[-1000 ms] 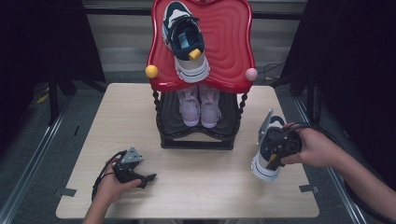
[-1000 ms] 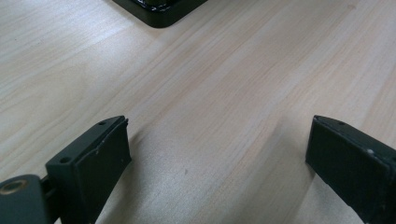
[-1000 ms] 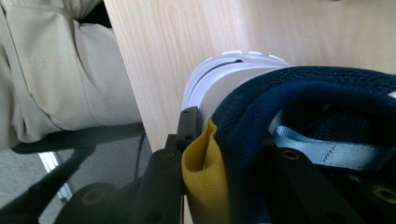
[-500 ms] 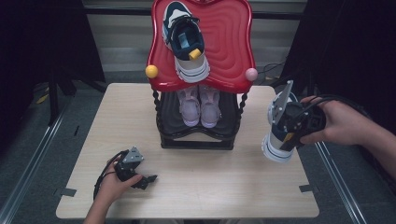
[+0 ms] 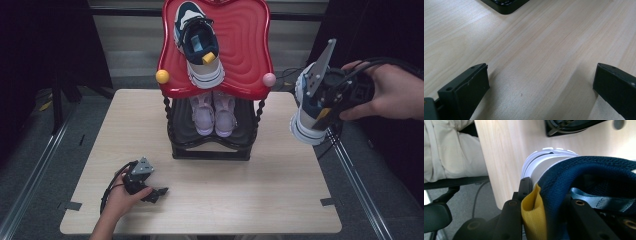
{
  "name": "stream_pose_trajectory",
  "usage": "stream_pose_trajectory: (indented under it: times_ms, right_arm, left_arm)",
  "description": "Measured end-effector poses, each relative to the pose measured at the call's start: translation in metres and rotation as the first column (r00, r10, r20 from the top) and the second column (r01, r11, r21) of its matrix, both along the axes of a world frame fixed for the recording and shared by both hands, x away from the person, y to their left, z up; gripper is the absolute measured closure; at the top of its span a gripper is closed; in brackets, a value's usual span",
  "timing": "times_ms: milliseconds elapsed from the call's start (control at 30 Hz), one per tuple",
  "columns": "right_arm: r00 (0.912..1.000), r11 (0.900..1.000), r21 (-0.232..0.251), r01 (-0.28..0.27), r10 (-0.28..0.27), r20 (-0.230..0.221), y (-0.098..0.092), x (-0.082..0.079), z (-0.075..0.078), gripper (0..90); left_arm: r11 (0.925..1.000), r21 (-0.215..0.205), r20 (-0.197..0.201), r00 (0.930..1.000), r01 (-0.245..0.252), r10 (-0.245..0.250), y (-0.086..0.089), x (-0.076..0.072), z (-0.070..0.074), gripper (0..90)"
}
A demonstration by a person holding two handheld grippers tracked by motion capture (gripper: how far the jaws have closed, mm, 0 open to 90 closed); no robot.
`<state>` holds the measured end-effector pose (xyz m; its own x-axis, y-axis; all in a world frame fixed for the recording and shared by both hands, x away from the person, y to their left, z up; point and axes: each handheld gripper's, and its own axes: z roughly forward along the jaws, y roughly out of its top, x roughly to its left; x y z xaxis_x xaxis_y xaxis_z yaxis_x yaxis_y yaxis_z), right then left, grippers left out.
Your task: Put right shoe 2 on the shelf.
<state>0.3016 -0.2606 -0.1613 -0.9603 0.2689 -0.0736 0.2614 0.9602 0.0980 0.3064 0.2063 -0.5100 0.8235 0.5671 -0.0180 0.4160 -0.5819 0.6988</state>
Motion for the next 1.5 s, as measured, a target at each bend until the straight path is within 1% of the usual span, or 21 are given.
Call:
stream_pose_trajectory:
  times_ms: [100,267,400,433,467,500,600,633,700,767,800,900,933,1000,1133,1233,1267,1333,1400,1467,1500]
  right_arm:
    - [0.9999,1.000,0.002,0.003,-0.003,0.015,0.000,0.003,0.015,72.7]
    - [0.9994,1.000,-0.027,0.004,-0.003,0.034,0.006,0.010,0.033,72.5]
    - [0.9988,0.999,-0.032,-0.012,0.013,0.047,0.013,0.017,0.047,72.3]
    - [0.9987,0.999,-0.033,-0.007,0.009,0.050,0.015,0.018,0.050,72.2]
    - [0.9975,0.999,-0.034,-0.021,0.023,0.067,0.017,0.021,0.052,72.3]
    - [0.9968,0.999,-0.033,-0.013,0.016,0.079,0.019,0.023,0.056,72.3]
    - [0.9947,0.999,-0.037,-0.033,0.037,0.096,0.026,0.029,0.064,72.3]
    - [0.9943,0.999,-0.033,-0.026,0.030,0.102,0.028,0.031,0.067,72.2]
    - [0.9916,0.998,-0.041,-0.045,0.049,0.120,0.033,0.035,0.073,72.3]
    - [0.9882,0.998,-0.043,-0.053,0.058,0.141,0.040,0.040,0.080,72.3]
    - [0.9870,0.998,-0.035,-0.052,0.056,0.151,0.042,0.042,0.083,72.2]
    - [0.9819,0.997,-0.046,-0.064,0.071,0.176,0.050,0.047,0.089,72.3]
    - [0.9812,0.997,-0.042,-0.059,0.066,0.182,0.053,0.049,0.091,72.3]
    - [0.9770,0.996,-0.061,-0.071,0.082,0.197,0.060,0.054,0.092,72.3]
    - [0.9752,0.994,-0.057,-0.090,0.099,0.198,0.074,0.060,0.091,72.2]
    - [0.9685,0.990,-0.067,-0.122,0.134,0.210,0.086,0.064,0.089,72.1]
    - [0.9676,0.990,-0.072,-0.125,0.137,0.212,0.089,0.064,0.089,72.1]
    - [0.9629,0.987,-0.080,-0.139,0.154,0.222,0.096,0.067,0.088,72.1]
    - [0.9617,0.986,-0.078,-0.145,0.159,0.223,0.103,0.069,0.087,72.0]
    - [0.9577,0.986,-0.078,-0.149,0.163,0.237,0.109,0.071,0.086,72.2]
    - [0.9547,0.983,-0.090,-0.162,0.179,0.238,0.113,0.073,0.085,72.0]
  left_arm:
    - [1.0000,0.000,0.000,1.0000,0.000,0.000,0.000,0.000,0.000,0.0]
    - [1.0000,0.000,0.000,1.0000,0.000,0.000,0.000,0.000,0.000,0.0]
    - [1.0000,0.000,0.000,1.0000,0.000,0.000,0.000,0.000,0.000,0.0]
    - [1.0000,0.000,0.000,1.0000,0.000,0.000,0.000,0.000,0.000,0.0]
    - [1.0000,0.000,0.000,1.0000,0.000,0.000,0.000,0.000,0.000,0.0]
    - [1.0000,-0.001,0.000,1.0000,0.000,0.000,0.000,0.000,0.000,0.0]
    - [1.0000,0.000,0.000,1.0000,0.000,0.000,0.000,0.000,0.000,0.0]
    - [1.0000,0.000,0.000,1.0000,0.000,0.000,0.000,0.000,0.000,0.0]
    - [1.0000,0.000,0.000,1.0000,0.000,0.000,0.000,0.000,0.000,0.0]
    - [1.0000,0.000,0.000,1.0000,0.000,0.000,0.000,0.000,0.000,0.0]
    - [1.0000,0.000,0.000,1.0000,0.000,0.000,0.000,0.000,0.000,0.0]
    - [1.0000,-0.001,-0.001,1.0000,-0.001,0.001,0.000,0.000,0.000,0.0]
    - [1.0000,-0.001,-0.001,1.0000,-0.001,0.001,0.000,0.000,0.000,0.0]
    - [1.0000,-0.001,-0.001,1.0000,0.000,0.000,0.000,0.000,0.000,0.0]
    - [1.0000,-0.001,0.000,1.0000,0.000,0.000,0.000,0.000,0.000,0.0]
    - [1.0000,-0.001,0.000,1.0000,0.000,0.000,0.000,0.000,0.000,0.0]
    - [1.0000,-0.001,0.000,1.0000,0.000,0.000,0.000,0.000,0.000,0.0]
    - [1.0000,-0.001,0.000,1.0000,0.000,0.000,0.000,0.000,0.000,0.0]
    - [1.0000,-0.001,0.000,1.0000,0.000,0.000,0.000,0.000,0.000,0.0]
    - [1.0000,-0.001,0.000,1.0000,0.000,0.000,0.000,0.000,0.000,0.0]
    - [1.0000,0.000,0.000,1.0000,0.000,0.000,0.000,0.000,0.000,0.0]
